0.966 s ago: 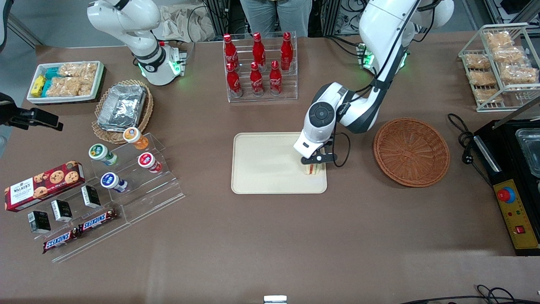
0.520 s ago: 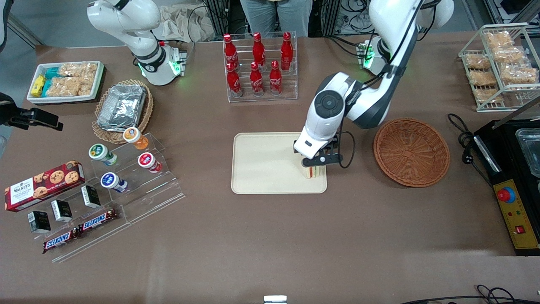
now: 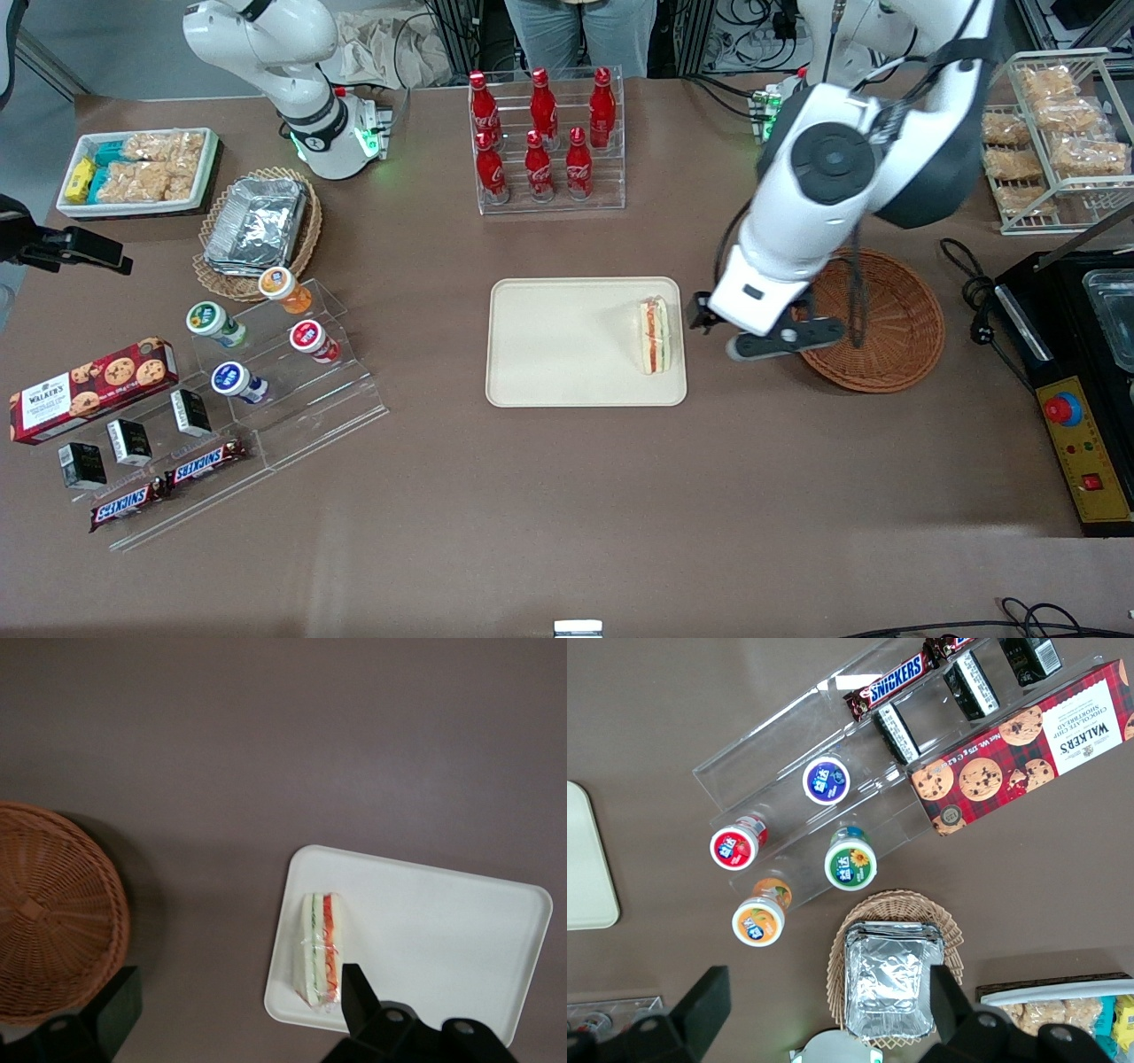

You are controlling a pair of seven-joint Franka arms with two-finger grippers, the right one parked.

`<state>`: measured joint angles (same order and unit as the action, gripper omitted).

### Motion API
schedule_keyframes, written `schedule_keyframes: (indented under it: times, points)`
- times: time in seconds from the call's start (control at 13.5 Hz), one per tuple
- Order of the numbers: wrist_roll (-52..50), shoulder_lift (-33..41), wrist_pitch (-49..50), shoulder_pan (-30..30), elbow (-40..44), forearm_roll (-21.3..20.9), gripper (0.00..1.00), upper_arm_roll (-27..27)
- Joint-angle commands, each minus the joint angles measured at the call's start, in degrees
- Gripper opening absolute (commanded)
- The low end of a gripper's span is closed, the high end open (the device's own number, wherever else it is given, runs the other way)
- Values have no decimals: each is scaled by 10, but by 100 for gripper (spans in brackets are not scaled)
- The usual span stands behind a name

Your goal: Place sandwich from basket to tray

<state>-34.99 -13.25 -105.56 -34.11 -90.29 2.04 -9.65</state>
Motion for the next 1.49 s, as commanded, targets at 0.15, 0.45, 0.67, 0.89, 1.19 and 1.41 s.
schedule_keyframes:
  times: [0.15,0.45,0.67,0.89,1.19,1.41]
  points:
    - [104,83,98,84,3,9,100,5]
    - [155,146,153,148,0,15,100,27]
    - [213,177,189,184,-11,11,100,43]
    - [229,203,188,189,-32,4,100,43]
    - [278,204,186,226,-37,2,100,42]
    - [278,202,185,254,-35,-4,100,60]
